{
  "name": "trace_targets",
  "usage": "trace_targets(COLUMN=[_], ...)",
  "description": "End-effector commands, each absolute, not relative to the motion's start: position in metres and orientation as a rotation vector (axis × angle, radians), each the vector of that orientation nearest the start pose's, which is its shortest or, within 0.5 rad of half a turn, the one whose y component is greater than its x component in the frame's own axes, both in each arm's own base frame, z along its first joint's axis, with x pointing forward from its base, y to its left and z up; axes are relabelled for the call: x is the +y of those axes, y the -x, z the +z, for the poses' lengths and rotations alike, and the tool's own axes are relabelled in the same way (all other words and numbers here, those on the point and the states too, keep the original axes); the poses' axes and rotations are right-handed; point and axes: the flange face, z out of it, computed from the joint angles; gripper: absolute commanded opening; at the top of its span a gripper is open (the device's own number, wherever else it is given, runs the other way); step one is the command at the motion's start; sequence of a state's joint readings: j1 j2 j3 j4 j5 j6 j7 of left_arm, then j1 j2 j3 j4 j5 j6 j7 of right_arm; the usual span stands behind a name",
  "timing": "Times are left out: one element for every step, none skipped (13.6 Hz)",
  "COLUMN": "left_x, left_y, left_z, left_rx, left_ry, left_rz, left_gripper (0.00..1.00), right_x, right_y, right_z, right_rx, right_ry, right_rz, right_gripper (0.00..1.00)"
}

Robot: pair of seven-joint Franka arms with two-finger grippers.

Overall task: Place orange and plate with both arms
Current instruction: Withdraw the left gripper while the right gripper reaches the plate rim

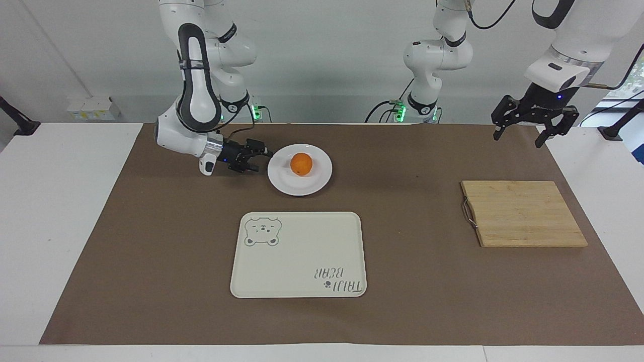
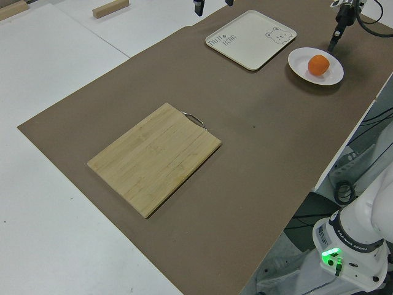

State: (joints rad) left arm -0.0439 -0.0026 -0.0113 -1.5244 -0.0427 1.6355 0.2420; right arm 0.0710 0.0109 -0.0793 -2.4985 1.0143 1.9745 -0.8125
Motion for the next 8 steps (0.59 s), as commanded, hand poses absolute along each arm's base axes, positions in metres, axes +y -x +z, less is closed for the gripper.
trace_targets(left_x=[-0.031,-0.032,-0.032,-0.031,-0.032,-0.031,-0.032,-0.032], left_y=[-0.554,-0.554,-0.554,-0.554,-0.554,-0.554,-0.554,-0.554], left_z=[0.658,0.658,0.658,0.658,0.658,0.658,0.658,0.658], left_rx=[0.453,0.457,0.457,0.455,0.457,0.455,0.457,0.457], left_ry=[3.131,3.130,3.130,3.131,3.130,3.131,3.130,3.130], left_rz=[-0.170,-0.172,-0.170,-0.170,-0.170,-0.170,-0.170,-0.170], left_gripper=[1.00,1.00,1.00,1.00,1.00,1.00,1.00,1.00], right_x=[0.059,0.068,0.073,0.076,0.079,0.086,0.087,0.089], right_y=[-0.422,-0.419,-0.419,-0.416,-0.413,-0.410,-0.410,-0.410], right_z=[0.259,0.258,0.258,0.254,0.250,0.248,0.248,0.248], right_rx=[-0.118,-0.120,-0.118,-0.109,-0.105,-0.113,-0.116,-0.121], right_ry=[2.186,2.172,2.169,2.168,2.159,2.158,2.159,2.161], right_rz=[0.119,0.115,0.109,0.110,0.095,0.094,0.094,0.095], right_gripper=[1.00,1.00,1.00,1.00,1.00,1.00,1.00,1.00])
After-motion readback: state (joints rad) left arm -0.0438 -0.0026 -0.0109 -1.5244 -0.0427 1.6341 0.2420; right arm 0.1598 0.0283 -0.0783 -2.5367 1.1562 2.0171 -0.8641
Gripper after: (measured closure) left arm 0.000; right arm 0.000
